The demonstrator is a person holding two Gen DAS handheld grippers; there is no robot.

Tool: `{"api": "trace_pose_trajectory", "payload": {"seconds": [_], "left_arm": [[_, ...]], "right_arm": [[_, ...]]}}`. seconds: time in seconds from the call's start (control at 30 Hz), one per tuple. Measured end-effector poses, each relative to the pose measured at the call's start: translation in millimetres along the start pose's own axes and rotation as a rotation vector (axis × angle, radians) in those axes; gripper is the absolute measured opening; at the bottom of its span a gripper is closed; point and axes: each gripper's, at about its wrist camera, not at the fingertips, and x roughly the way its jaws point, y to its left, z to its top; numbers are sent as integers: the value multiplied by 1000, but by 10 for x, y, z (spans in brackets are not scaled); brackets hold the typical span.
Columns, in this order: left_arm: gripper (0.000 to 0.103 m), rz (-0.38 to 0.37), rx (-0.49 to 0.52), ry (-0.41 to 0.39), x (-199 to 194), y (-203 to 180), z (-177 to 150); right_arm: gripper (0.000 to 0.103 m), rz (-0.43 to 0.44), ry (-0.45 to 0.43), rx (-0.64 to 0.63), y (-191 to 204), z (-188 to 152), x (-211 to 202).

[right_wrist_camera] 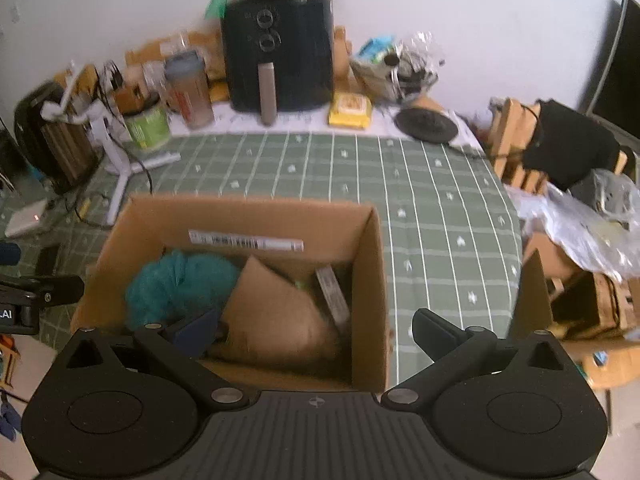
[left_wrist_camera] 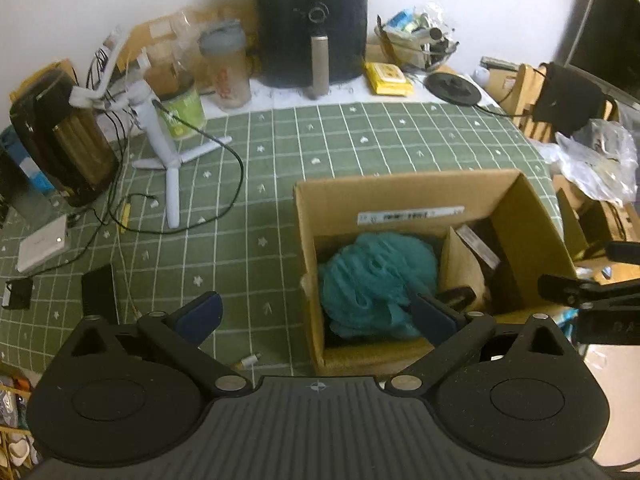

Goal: Organize soft objects

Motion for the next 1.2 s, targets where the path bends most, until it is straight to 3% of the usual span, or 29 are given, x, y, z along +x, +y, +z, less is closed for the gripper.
{"api": "trace_pose_trajectory", "payload": {"seconds": [0.57,1.2], "left_arm": [[103,-55,-21,149,102,34,-228],[103,-58,-52,205,181,37,-290]], "right_arm": [[103,-25,229,-25,201,-236,137],[103,-29,273,-47,-120,-314,212]]}}
